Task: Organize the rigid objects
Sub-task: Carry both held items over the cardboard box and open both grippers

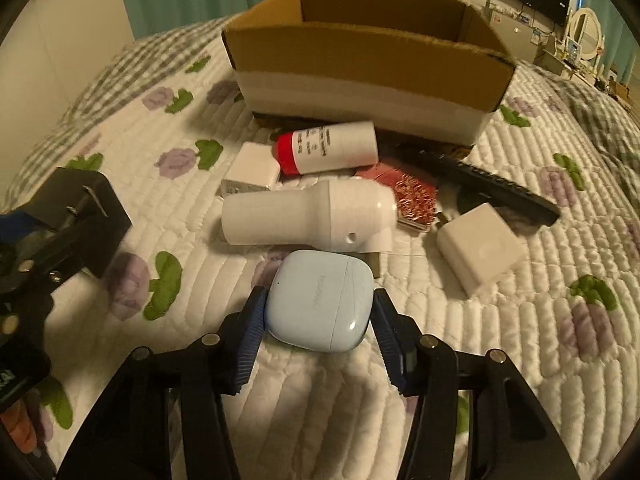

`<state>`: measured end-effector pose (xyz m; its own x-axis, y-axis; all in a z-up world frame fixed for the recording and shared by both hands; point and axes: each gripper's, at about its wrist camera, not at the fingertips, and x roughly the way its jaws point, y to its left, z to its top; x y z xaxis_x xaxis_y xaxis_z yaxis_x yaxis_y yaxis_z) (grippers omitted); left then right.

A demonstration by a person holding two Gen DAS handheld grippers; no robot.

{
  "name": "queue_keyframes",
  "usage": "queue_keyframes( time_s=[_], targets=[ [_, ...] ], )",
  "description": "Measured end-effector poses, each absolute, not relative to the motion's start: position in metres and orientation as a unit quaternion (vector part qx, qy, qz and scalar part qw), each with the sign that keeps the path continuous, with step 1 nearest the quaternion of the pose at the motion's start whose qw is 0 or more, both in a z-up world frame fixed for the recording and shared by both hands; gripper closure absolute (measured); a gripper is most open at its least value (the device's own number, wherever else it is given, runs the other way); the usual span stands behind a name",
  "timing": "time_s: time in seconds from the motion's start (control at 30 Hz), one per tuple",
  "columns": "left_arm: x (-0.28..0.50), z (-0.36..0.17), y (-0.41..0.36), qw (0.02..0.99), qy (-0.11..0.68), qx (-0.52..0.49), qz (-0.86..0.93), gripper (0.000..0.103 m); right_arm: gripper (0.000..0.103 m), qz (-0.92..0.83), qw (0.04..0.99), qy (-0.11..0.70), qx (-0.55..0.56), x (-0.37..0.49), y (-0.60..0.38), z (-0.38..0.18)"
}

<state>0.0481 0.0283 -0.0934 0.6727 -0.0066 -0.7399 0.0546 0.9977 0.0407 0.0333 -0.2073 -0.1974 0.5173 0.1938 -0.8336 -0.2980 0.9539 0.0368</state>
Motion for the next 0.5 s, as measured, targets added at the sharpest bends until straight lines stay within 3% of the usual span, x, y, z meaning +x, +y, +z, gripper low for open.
queue_keyframes(
  time_s=[0.5],
  targets=[
    [0.033, -0.025, -0.007, 0.940, 0.336, 0.036, -0.050, 0.032, 0.051, 0.131, 0.915, 0.376, -0.065, -0.001, -0.252, -0.101]
  ],
)
